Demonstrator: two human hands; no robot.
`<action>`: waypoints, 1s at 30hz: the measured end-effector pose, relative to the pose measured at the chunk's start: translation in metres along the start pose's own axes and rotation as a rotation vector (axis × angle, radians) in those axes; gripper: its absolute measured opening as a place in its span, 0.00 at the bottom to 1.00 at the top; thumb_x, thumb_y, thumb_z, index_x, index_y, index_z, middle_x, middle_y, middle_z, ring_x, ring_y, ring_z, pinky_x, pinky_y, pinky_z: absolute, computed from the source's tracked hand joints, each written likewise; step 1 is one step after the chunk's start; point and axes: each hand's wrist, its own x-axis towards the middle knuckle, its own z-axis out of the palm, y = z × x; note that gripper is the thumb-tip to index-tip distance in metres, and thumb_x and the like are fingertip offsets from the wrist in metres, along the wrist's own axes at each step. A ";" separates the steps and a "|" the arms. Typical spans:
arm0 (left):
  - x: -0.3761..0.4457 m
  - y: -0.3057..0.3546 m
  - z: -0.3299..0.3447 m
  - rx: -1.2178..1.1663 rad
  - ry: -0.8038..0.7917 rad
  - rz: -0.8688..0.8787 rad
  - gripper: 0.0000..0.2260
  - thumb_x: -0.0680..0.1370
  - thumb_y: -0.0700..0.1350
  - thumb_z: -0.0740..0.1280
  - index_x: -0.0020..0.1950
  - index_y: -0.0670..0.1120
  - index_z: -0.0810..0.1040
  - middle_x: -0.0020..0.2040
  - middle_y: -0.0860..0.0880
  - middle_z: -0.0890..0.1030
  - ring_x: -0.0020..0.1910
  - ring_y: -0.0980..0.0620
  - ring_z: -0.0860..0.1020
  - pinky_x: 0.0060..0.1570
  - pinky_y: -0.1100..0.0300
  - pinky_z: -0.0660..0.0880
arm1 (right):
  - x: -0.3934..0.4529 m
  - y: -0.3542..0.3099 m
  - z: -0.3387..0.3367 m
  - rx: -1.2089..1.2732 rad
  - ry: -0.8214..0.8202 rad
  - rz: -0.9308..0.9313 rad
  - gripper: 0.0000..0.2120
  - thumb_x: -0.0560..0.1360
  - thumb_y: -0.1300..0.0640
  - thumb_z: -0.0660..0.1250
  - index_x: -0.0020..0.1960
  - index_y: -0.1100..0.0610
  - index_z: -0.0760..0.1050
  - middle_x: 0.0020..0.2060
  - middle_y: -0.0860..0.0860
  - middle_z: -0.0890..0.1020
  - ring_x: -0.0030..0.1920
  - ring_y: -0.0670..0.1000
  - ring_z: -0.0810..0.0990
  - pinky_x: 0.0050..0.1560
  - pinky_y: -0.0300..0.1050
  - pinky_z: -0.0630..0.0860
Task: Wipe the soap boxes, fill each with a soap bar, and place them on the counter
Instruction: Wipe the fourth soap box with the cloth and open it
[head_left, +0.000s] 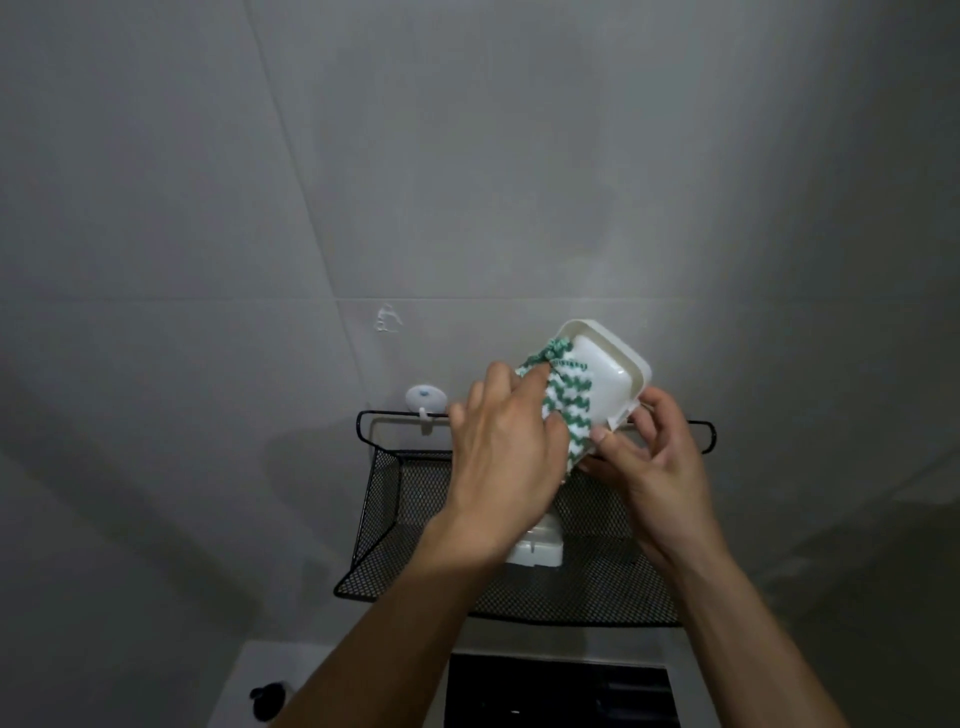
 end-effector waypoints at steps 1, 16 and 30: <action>0.001 0.000 -0.001 -0.038 -0.006 -0.001 0.21 0.81 0.46 0.60 0.75 0.48 0.68 0.54 0.48 0.69 0.55 0.47 0.72 0.59 0.47 0.67 | 0.000 0.000 0.000 0.012 -0.004 0.011 0.19 0.76 0.69 0.69 0.63 0.55 0.72 0.59 0.53 0.83 0.55 0.56 0.85 0.44 0.46 0.83; 0.005 -0.011 -0.006 -0.083 -0.011 0.007 0.23 0.79 0.48 0.52 0.71 0.50 0.73 0.49 0.49 0.70 0.52 0.50 0.71 0.59 0.48 0.66 | 0.008 -0.020 -0.001 0.055 0.036 -0.033 0.20 0.74 0.67 0.72 0.63 0.55 0.73 0.58 0.54 0.84 0.57 0.58 0.84 0.45 0.49 0.83; 0.001 -0.014 -0.002 -0.150 0.075 0.087 0.22 0.80 0.38 0.62 0.73 0.52 0.72 0.52 0.48 0.69 0.53 0.48 0.71 0.58 0.45 0.71 | 0.005 -0.019 0.000 0.027 -0.032 0.126 0.19 0.75 0.66 0.69 0.64 0.54 0.74 0.55 0.55 0.86 0.53 0.59 0.86 0.44 0.53 0.84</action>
